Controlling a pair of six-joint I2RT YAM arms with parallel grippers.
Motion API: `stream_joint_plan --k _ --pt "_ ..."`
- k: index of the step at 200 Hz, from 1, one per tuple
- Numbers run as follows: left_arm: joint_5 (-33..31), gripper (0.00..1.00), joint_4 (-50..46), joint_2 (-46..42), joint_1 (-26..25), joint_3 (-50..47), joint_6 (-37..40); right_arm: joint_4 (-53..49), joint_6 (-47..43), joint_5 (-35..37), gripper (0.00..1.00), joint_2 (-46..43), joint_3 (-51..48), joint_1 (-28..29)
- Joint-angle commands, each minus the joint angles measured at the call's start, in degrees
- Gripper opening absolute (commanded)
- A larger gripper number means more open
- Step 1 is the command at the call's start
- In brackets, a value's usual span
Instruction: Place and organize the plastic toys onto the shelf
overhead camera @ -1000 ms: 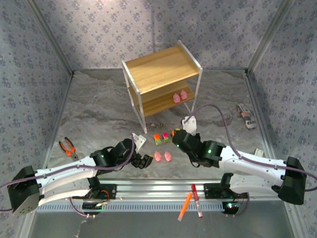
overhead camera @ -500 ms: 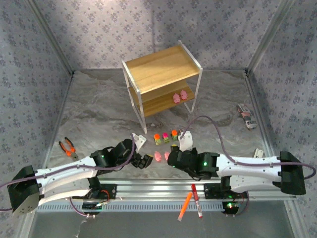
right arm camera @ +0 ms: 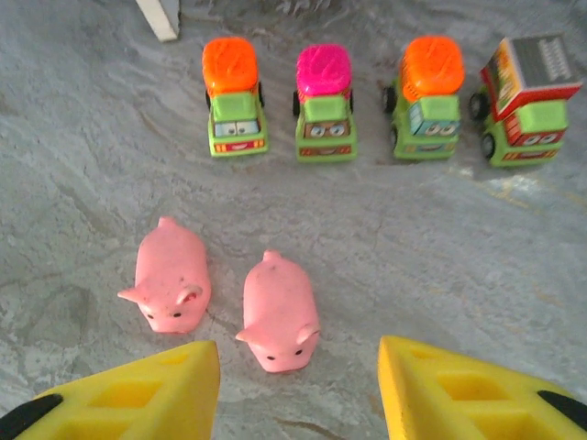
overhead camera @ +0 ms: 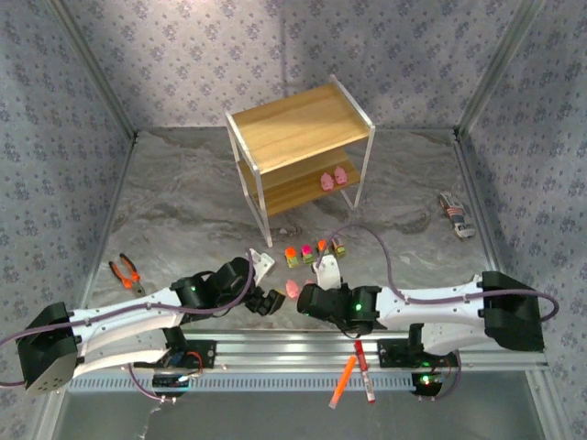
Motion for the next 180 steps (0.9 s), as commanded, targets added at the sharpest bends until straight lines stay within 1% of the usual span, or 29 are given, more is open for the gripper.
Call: stream_joint_plan --k 1,70,139,180 --pt "1.2 0.93 1.2 0.3 -0.5 1.9 1.0 1.6 1.6 -2.1 0.51 2.1 -0.8 0.1" --pt "1.3 0.93 0.8 -0.1 -0.5 2.0 1.0 5.4 0.9 -4.4 0.51 5.8 -1.5 -1.4" --pt "1.6 0.93 0.8 -1.4 -0.5 1.6 1.1 7.2 1.3 -4.8 0.51 7.9 -2.4 -2.9" --pt "3.8 0.94 1.6 -5.2 -0.5 0.2 1.2 9.2 1.2 -5.5 0.50 9.7 -2.6 -3.3"
